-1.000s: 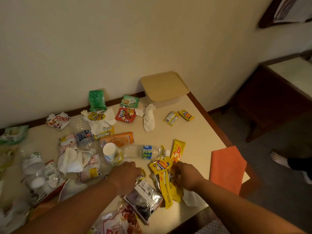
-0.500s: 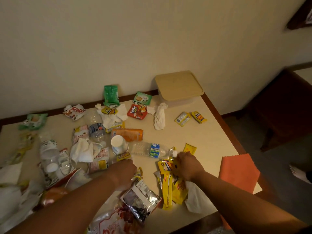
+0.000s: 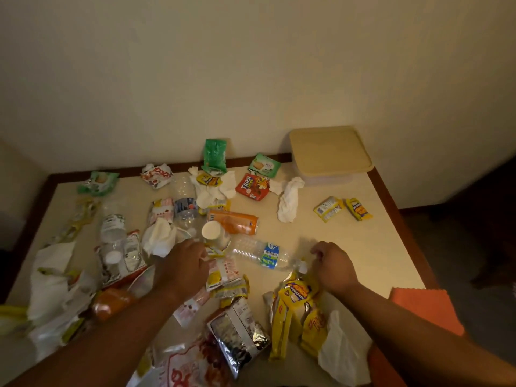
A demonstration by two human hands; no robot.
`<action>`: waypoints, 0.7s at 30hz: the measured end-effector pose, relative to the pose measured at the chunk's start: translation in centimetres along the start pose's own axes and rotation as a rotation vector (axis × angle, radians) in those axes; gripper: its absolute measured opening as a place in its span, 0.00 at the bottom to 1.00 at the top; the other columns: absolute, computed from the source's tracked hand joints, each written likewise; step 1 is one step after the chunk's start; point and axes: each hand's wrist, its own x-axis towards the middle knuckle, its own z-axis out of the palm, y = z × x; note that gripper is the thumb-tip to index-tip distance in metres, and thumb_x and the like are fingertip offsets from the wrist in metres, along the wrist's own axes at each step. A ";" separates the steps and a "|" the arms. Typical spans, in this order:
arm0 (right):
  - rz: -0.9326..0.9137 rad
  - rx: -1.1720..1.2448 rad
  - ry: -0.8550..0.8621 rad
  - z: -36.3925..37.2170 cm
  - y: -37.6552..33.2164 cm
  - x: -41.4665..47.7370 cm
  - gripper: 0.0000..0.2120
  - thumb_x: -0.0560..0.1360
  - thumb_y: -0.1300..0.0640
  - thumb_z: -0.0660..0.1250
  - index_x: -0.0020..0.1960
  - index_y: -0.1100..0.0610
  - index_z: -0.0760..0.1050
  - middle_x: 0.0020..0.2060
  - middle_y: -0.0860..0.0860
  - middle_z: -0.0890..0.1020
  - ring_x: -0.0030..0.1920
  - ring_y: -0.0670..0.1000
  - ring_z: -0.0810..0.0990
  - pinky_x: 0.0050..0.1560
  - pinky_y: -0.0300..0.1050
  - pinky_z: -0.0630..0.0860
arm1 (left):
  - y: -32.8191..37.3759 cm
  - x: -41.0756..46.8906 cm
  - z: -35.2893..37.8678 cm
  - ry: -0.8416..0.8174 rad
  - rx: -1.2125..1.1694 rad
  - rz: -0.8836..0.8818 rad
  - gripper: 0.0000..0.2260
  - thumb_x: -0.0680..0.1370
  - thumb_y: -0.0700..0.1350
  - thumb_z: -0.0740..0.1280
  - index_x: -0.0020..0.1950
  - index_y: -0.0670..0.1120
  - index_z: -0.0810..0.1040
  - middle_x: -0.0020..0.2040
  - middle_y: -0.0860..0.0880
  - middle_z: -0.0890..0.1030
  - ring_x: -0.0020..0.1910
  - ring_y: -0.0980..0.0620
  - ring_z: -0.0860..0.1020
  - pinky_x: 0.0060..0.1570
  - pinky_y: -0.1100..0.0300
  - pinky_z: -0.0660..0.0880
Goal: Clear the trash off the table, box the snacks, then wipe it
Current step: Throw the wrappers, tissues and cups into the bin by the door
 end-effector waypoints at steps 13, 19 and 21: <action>-0.365 0.063 0.010 3.0 -7.1 -0.7 0.13 0.70 0.61 0.60 0.46 0.55 0.82 0.43 0.51 0.81 0.45 0.52 0.80 0.45 0.46 0.76 | 0.4 0.0 2.5 -0.118 0.053 -0.081 0.13 0.76 0.58 0.66 0.52 0.49 0.75 0.52 0.47 0.80 0.53 0.44 0.79 0.49 0.52 0.73; -0.387 0.036 -0.031 4.8 -8.4 -1.2 0.20 0.69 0.53 0.54 0.48 0.55 0.82 0.44 0.50 0.81 0.47 0.51 0.78 0.45 0.45 0.73 | -0.8 0.1 3.0 -0.383 0.140 0.087 0.28 0.71 0.65 0.67 0.69 0.56 0.73 0.64 0.50 0.79 0.62 0.45 0.77 0.58 0.52 0.76; -0.428 0.013 -0.064 5.3 -8.8 -1.5 0.18 0.70 0.54 0.55 0.47 0.54 0.82 0.44 0.50 0.81 0.47 0.51 0.78 0.44 0.46 0.74 | -1.1 0.3 2.8 -0.329 0.111 0.071 0.26 0.71 0.63 0.69 0.67 0.55 0.75 0.63 0.49 0.79 0.63 0.45 0.77 0.59 0.52 0.76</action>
